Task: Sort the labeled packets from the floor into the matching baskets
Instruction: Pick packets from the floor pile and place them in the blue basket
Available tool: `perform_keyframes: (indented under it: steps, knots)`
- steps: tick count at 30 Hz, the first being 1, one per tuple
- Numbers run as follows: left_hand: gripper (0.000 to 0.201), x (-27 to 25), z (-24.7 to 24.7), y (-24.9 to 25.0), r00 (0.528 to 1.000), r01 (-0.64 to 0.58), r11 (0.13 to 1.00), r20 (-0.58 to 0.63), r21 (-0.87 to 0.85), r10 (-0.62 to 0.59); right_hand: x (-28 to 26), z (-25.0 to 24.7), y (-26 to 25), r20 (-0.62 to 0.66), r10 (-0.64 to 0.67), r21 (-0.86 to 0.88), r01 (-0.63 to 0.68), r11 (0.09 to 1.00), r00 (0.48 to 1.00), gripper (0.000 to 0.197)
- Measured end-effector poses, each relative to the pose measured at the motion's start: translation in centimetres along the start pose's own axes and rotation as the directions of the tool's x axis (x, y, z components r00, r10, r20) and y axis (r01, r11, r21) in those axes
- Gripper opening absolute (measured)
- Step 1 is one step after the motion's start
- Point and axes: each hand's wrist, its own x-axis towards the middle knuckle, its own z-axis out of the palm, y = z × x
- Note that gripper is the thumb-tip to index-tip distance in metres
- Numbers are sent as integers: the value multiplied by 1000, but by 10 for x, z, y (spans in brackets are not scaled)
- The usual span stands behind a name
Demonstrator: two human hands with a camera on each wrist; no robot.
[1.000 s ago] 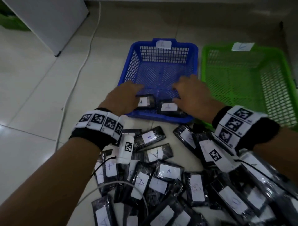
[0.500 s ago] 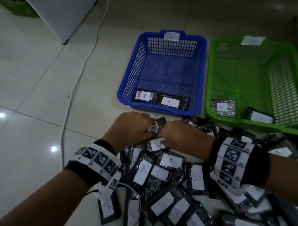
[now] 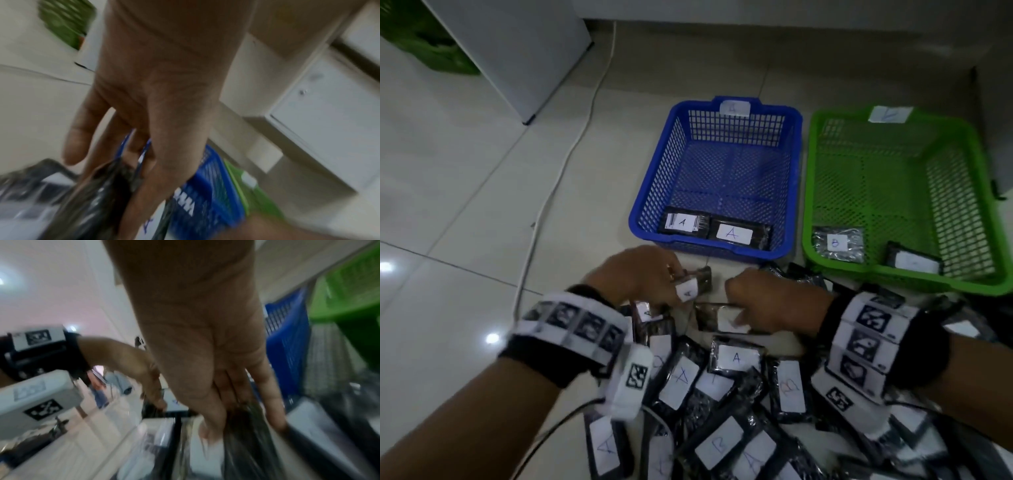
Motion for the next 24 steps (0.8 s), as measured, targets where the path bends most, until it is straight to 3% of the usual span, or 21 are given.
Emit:
perform_keyframes:
  steps: [1, 3, 6, 8, 10, 12, 14, 17, 20, 24]
  knots:
    - [39, -4, -17, -1, 998, 38, 995, 61, -95, -32, -8, -20, 1, 14, 2, -15, -2, 1000, 1000, 32]
    - [37, -10, -47, -5, 996, 76, 943, 59, -324, -60, -22, -63, 9, -3, 15, 31, -15, 999, 1000, 28]
    - [46, -15, -77, -13, 998, 48, 814, -13, -579, -69, -28, -114, 32, -174, 95, 135, -72, 988, 980, 25]
    - [51, -13, -93, -16, 998, 54, 773, 52, -632, -28, -20, -133, 51, -309, 163, 170, -114, 979, 937, 25]
    - [47, -7, -107, -19, 996, 57, 765, 90, -641, 1, -6, -142, 67, -396, 207, 191, -141, 971, 895, 27]
    - [35, 3, -119, -20, 999, 31, 782, 36, -623, -11, 9, -144, 79, -420, 224, 205, -149, 967, 879, 28]
    - [22, 12, -130, -20, 999, -1, 774, -31, -633, -24, 23, -144, 86, -383, 207, 208, -134, 969, 901, 27]
    - [22, 31, -145, -18, 993, -71, 746, -121, -663, -13, 43, -147, 91, -353, 183, 152, -137, 979, 918, 26]
    - [23, 76, -148, -6, 968, -117, 817, -249, -564, -33, 61, -150, 97, -332, 237, 140, -200, 970, 913, 30]
    - [23, 135, -117, -2, 961, -89, 915, -275, -393, -25, 80, -146, 108, -264, 298, 156, -264, 952, 917, 32]
